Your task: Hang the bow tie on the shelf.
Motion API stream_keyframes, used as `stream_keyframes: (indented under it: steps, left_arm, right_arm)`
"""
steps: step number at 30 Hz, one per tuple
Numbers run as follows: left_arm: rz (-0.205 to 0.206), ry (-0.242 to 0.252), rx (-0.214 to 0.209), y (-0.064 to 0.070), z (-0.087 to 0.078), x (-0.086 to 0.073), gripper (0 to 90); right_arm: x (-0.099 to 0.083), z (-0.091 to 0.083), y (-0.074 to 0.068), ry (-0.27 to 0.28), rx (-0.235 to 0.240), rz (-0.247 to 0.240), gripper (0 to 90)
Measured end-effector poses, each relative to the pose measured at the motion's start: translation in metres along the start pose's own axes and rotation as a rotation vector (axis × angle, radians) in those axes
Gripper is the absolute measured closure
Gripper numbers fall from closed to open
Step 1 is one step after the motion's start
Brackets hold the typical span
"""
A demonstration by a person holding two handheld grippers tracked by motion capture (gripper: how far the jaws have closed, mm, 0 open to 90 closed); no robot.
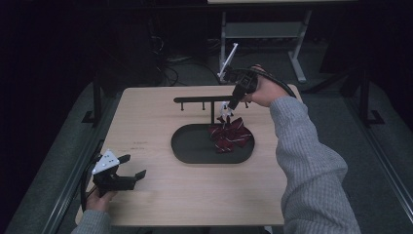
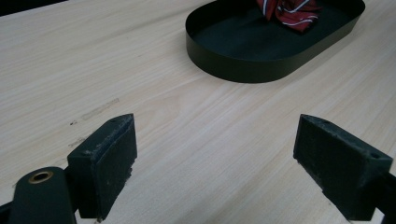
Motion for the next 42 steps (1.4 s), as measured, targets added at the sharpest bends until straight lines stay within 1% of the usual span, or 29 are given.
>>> stream_keyframes:
  steps: [4, 7, 9, 12, 16, 20, 24, 26, 28, 32, 35, 37, 39, 42]
  left_arm:
    - [-0.005, 0.001, -0.001, 0.0, 0.0, 0.0, 12.9]
    - [0.006, -0.004, -0.001, 0.0, 0.0, 0.0, 12.9]
    - [0.003, 0.003, -0.001, 0.0, 0.0, 0.0, 12.9]
    - [0.005, -0.007, -0.001, 0.0, 0.0, -0.001, 12.9]
    - [0.001, -0.005, -0.001, 0.0, 0.0, -0.001, 12.9]
    - [-0.003, -0.001, -0.001, 0.0, 0.0, -0.001, 12.9]
    - [0.003, -0.003, -0.001, 0.0, 0.0, -0.001, 12.9]
    - [0.007, -0.011, -0.004, 0.001, 0.0, -0.001, 12.9]
    - [0.007, -0.009, -0.003, 0.001, 0.0, -0.001, 12.9]
    - [0.003, -0.006, -0.001, 0.0, 0.0, -0.001, 12.9]
    - [0.007, -0.006, -0.001, 0.0, 0.0, -0.001, 12.9]
    - [0.007, -0.005, -0.001, 0.001, 0.0, -0.001, 12.9]
    - [0.007, -0.003, -0.001, 0.001, 0.0, -0.001, 12.9]
    - [0.005, -0.005, -0.001, 0.0, -0.001, -0.001, 12.9]
  right_arm:
    - [0.0, -0.001, -0.002, 0.004, 0.008, -0.007, 78.3]
    - [0.001, -0.002, -0.004, 0.006, 0.006, -0.011, 77.8]
    - [0.001, -0.002, -0.006, 0.013, 0.007, -0.015, 77.0]
    - [0.0, -0.003, -0.008, 0.015, 0.012, -0.021, 75.7]
    - [-0.001, -0.003, -0.01, 0.026, 0.02, -0.023, 74.9]
    - [-0.006, 0.0, -0.011, 0.021, 0.02, -0.021, 74.4]
    - [-0.012, 0.001, -0.011, 0.019, 0.023, -0.014, 73.9]
    - [-0.014, 0.0, -0.012, 0.031, 0.027, -0.015, 74.0]
    - [-0.015, -0.001, -0.013, 0.032, 0.03, -0.016, 73.9]
    - [-0.018, -0.001, -0.017, 0.035, 0.032, -0.022, 72.7]
    - [-0.02, 0.0, -0.019, 0.038, 0.032, -0.025, 72.3]
    - [-0.02, 0.002, -0.021, 0.033, 0.026, -0.032, 71.8]
    - [-0.021, 0.002, -0.023, 0.027, 0.021, -0.041, 71.6]
    - [-0.019, 0.0, -0.026, 0.035, 0.024, -0.048, 71.1]
Point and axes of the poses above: each handheld gripper's, and its own axes: z roughly forward along the jaws, x roughly out of its top, y roughly to its right, the point moved 8 cm from there along z, roughly forward along the jaws, and after that the axes turned 3 degrees about -x, right-handed, at the moved point
